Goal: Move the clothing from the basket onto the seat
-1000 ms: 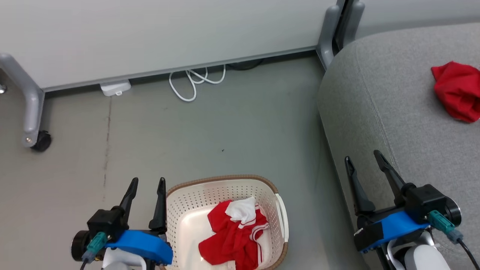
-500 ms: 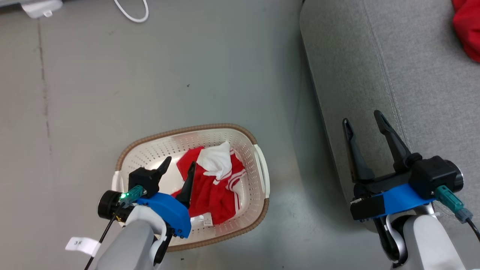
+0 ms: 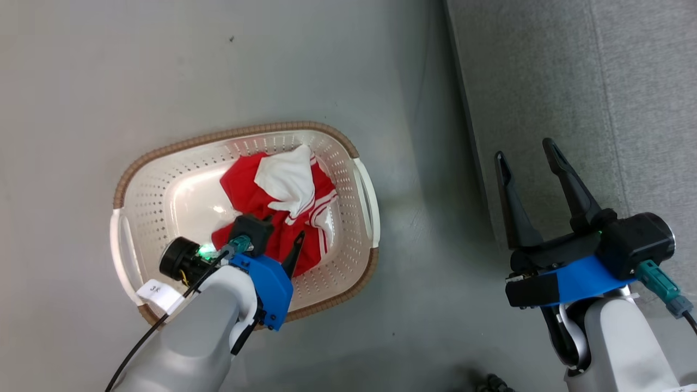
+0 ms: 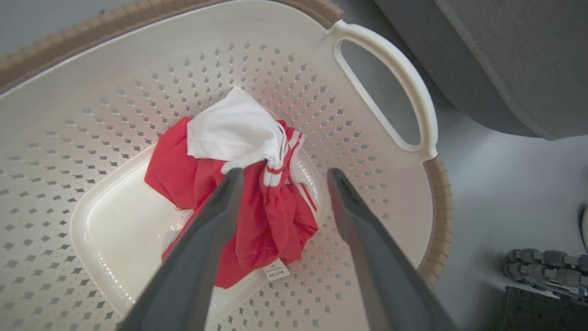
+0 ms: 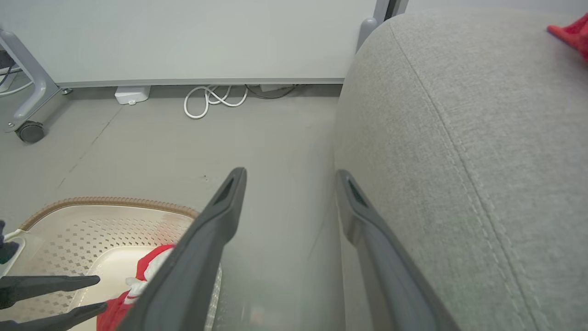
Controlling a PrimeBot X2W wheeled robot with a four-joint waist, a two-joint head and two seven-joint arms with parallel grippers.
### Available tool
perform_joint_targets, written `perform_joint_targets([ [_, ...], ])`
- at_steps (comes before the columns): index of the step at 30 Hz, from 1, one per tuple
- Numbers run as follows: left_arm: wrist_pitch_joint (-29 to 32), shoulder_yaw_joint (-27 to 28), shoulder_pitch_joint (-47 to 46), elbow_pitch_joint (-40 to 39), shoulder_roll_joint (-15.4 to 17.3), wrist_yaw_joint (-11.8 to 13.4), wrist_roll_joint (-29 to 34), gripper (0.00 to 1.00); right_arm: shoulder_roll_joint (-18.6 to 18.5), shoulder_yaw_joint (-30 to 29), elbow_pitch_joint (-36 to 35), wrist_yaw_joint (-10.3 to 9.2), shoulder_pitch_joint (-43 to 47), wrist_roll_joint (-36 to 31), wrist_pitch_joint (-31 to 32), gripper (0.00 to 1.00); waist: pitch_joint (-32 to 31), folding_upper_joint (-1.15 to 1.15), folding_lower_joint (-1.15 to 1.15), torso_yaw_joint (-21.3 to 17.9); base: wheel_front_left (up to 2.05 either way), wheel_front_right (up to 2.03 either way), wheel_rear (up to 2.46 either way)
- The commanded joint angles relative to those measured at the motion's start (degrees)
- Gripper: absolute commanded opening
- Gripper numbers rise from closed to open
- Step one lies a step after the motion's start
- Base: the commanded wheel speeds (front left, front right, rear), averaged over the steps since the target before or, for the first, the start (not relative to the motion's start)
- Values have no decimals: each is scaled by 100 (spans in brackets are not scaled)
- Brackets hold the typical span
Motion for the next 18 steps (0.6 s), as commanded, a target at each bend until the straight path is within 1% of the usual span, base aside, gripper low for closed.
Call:
perform_joint_targets([
  [1,0,-148,-176,74,19,-3,-96,100,5,22,-37,1,-110,-36,-19,100,159,0,-1,-9,0,0,0],
  [7,-10,-690,-564,366,21,-3,-461,100,5,109,-147,1,-163,10,-38,100,474,0,-1,-51,0,0,0],
  [12,87,-898,-871,707,-67,-3,-677,100,5,164,-224,1,-203,50,-82,100,752,0,-1,-144,0,0,0],
  [18,137,-1091,-1126,960,-59,-3,-909,100,5,190,-262,1,-235,118,-134,100,1018,0,-1,-236,0,0,0],
])
